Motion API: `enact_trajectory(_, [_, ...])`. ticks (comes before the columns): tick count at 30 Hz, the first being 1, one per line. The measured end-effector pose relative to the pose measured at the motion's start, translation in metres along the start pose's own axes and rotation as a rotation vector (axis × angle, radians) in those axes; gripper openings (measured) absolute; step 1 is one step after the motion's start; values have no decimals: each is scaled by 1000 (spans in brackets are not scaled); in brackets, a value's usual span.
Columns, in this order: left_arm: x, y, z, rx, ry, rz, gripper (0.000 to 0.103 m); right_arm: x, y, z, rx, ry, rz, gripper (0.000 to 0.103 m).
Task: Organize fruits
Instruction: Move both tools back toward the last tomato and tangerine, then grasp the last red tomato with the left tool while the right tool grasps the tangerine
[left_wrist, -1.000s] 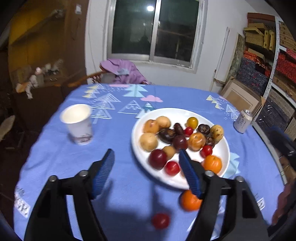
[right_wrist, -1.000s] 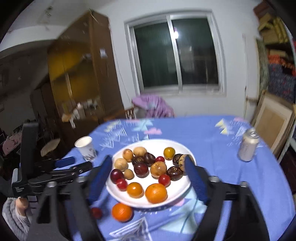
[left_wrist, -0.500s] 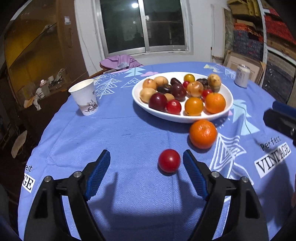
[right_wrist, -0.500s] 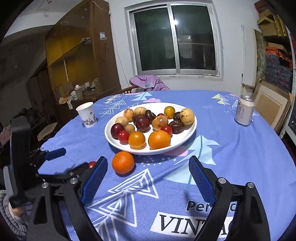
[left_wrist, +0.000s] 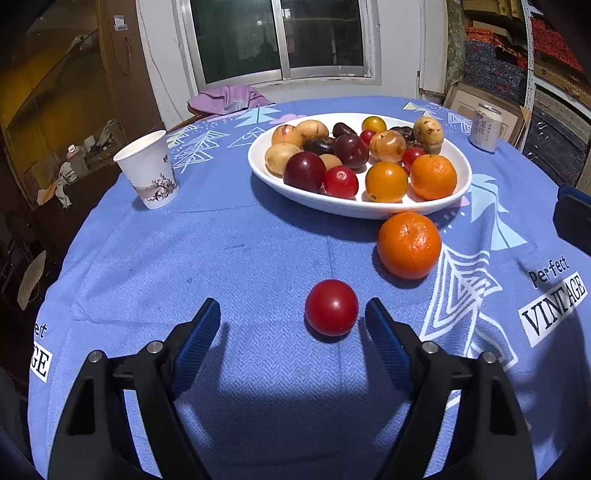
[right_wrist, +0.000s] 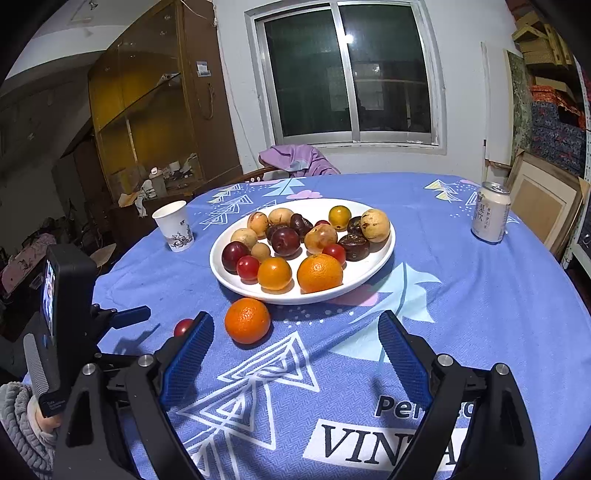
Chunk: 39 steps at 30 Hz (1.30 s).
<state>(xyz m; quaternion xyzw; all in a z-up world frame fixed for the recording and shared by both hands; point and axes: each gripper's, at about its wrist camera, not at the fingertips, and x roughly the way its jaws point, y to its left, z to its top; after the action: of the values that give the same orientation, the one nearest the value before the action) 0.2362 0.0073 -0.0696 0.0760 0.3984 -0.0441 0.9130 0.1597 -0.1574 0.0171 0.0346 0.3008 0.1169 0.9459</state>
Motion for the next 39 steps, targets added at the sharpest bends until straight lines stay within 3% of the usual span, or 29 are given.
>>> enact_trajectory(2, [1, 0, 0, 1, 3, -3, 70, 0, 0, 0, 0, 2, 2, 91])
enact_trajectory(9, [0, -4, 0, 16, -1, -27, 57, 2, 2, -1, -7, 11, 4, 92])
enact_trajectory(15, [-2, -7, 0, 33, -9, -44, 39, 5, 4, -3, -11, 22, 8, 92])
enact_trajectory(16, [-2, -7, 0, 38, -12, -51, 30, 6, 5, -3, -12, 26, 14, 92])
enact_trajectory(21, [-4, 1, 0, 4, -11, -40, 29, 24, 24, -10, -74, 97, 47, 91])
enact_trajectory(26, [-7, 20, 3, -71, -23, -42, 29, 51, 51, -8, -160, 164, 56, 83])
enact_trajectory(39, [-5, 32, 5, -104, -20, -14, 29, 75, 57, -1, -142, 222, 50, 83])
